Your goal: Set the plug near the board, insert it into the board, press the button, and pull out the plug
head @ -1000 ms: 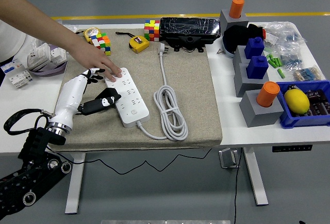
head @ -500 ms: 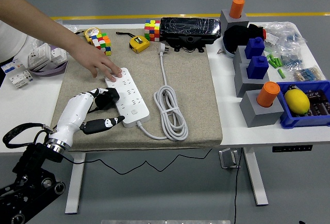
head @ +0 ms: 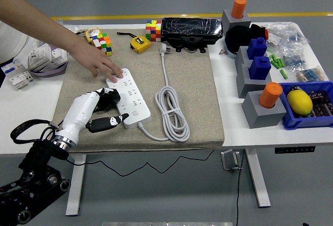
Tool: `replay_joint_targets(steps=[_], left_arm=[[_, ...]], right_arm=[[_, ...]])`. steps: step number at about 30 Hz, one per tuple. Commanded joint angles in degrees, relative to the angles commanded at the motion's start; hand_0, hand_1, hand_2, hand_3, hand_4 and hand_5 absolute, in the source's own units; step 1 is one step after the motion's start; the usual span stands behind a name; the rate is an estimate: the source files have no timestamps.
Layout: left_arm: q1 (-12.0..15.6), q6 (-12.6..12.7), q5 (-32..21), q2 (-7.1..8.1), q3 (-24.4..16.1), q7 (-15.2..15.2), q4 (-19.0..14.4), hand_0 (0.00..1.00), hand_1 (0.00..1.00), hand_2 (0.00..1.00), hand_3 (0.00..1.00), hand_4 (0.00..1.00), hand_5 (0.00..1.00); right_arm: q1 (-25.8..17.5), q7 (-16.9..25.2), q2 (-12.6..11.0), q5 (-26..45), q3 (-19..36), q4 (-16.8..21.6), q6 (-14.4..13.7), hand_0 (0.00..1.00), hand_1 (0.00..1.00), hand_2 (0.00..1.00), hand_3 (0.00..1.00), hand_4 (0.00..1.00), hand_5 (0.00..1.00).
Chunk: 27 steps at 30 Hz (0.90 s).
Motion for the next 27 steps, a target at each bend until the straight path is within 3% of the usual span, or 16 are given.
replay_joint_targets(steps=[20, 27], left_arm=[[-4.7, -1.1, -1.5, -3.74, 1.9, 0.6, 4.6, 0.730, 0.704, 0.706, 0.702, 0.916, 0.500], [-5.5, -1.3, -1.7, -4.41, 1.9, 0.7, 5.6, 0.731, 0.705, 0.702, 0.702, 0.918, 0.501]], right_arm=[[-0.1, 0.0, 0.3, 0.0, 0.4, 0.3, 0.0, 0.650, 0.643, 0.614, 0.545, 0.978, 0.554], [-0.2, 0.0, 0.4, 0.0, 0.6, 0.3, 0.0, 0.650, 0.643, 0.615, 0.545, 0.978, 0.555]])
